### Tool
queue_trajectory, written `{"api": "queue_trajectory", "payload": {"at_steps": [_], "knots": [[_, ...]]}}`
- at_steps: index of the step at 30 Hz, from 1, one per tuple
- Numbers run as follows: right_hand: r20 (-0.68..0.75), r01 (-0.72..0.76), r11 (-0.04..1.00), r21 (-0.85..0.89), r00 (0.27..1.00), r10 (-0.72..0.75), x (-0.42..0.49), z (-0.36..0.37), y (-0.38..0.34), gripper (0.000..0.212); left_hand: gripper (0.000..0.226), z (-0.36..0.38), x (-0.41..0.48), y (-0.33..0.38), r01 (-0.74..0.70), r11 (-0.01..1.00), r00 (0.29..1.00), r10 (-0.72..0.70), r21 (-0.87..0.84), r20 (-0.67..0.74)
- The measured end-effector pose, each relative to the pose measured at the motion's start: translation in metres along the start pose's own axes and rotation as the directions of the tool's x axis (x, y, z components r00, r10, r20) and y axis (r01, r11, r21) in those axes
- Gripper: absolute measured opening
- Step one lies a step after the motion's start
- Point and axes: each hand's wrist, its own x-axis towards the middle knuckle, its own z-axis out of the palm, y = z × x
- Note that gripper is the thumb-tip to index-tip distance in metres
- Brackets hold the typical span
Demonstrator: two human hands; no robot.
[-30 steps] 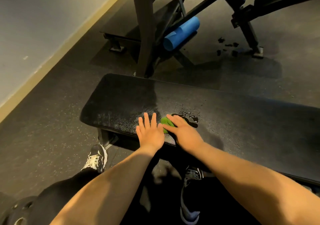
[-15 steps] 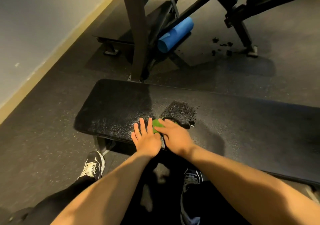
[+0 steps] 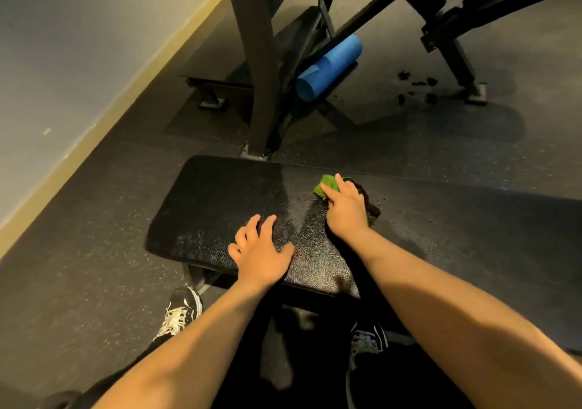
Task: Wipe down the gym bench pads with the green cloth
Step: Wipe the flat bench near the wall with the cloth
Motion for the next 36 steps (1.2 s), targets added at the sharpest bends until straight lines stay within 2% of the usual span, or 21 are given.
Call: {"api": "queue_trajectory", "payload": {"at_steps": [1,2,4,5,7,10,12,15,17,19,21,23,25,27,29,30,33,36], "knots": [[0.007,0.037,0.999,0.007,0.999,-0.037,-0.005,0.004,-0.011,0.053,0.078,-0.001,0.005,-0.005,0.033,0.999,0.999,-0.033,0.004,-0.004],[0.037,0.136,0.990,0.022,0.990,-0.137,-0.014,0.010,-0.020,0.052,0.081,0.000,0.009,-0.008,0.058,0.998,0.998,-0.058,0.005,0.008],[0.150,0.351,0.931,0.102,0.919,-0.364,-0.041,0.023,-0.033,0.051,0.084,0.005,0.013,-0.012,0.056,0.998,0.998,-0.057,0.014,0.038],[0.205,0.399,0.906,0.138,0.884,-0.421,-0.053,0.029,-0.034,0.053,0.084,0.007,0.015,-0.014,0.044,0.999,0.998,-0.045,0.019,0.041],[0.246,0.431,0.886,0.173,0.852,-0.462,-0.060,0.031,-0.029,0.056,0.085,0.008,0.016,-0.017,0.024,0.999,0.998,-0.025,0.023,0.053],[0.294,0.537,0.841,0.060,0.796,-0.529,-0.037,0.018,-0.019,0.053,0.086,0.008,0.017,-0.021,0.004,0.999,0.997,-0.006,0.033,0.071],[0.239,0.473,0.881,-0.008,0.856,-0.458,-0.007,0.007,-0.010,0.054,0.086,0.011,0.018,-0.021,0.000,0.999,0.999,-0.002,0.043,0.053],[0.126,0.240,0.968,-0.067,0.965,-0.230,0.026,-0.001,0.001,0.052,0.085,0.014,0.018,-0.020,-0.015,0.999,0.999,0.012,0.050,0.047],[0.103,0.145,0.981,-0.127,0.986,-0.133,0.029,0.003,-0.003,0.054,0.085,0.014,0.017,-0.022,-0.022,0.999,0.999,0.020,0.043,0.047],[0.061,0.114,0.986,-0.121,0.992,-0.108,0.019,0.008,-0.017,0.053,0.085,0.013,0.017,-0.022,-0.023,0.999,0.999,0.021,0.043,0.049],[0.078,0.197,0.978,-0.062,0.978,-0.192,-0.002,0.012,-0.038,0.052,0.085,0.012,0.016,-0.021,-0.020,0.999,0.998,0.017,0.044,0.053],[0.202,0.346,0.938,-0.018,0.920,-0.336,-0.029,0.020,-0.054,0.051,0.085,0.010,0.017,-0.020,-0.020,0.999,0.997,0.017,0.037,0.072],[0.285,0.432,0.901,0.033,0.861,-0.423,-0.050,0.030,-0.059,0.050,0.087,0.008,0.017,-0.021,-0.019,0.999,0.997,0.016,0.028,0.081],[0.289,0.465,0.883,0.053,0.840,-0.460,-0.050,0.029,-0.052,0.050,0.088,0.006,0.016,-0.022,-0.015,1.000,0.997,0.014,0.015,0.082],[0.236,0.481,0.877,-0.009,0.853,-0.465,-0.031,0.022,-0.039,0.052,0.083,0.002,0.017,-0.021,0.009,1.000,0.998,-0.008,-0.013,0.066],[0.194,0.444,0.895,-0.047,0.883,-0.428,-0.020,0.016,-0.031,0.052,0.078,0.001,0.020,-0.019,0.027,0.999,0.999,-0.025,-0.034,0.046],[0.050,0.206,0.970,-0.127,0.978,-0.201,0.011,0.004,-0.009,0.053,0.065,-0.001,0.034,-0.012,0.059,0.997,0.998,-0.060,-0.055,-0.008],[-0.014,-0.002,0.991,-0.133,1.000,0.000,0.032,0.002,-0.014,0.057,0.067,0.007,0.045,-0.009,0.024,0.999,0.999,-0.023,0.036,-0.047]]}}
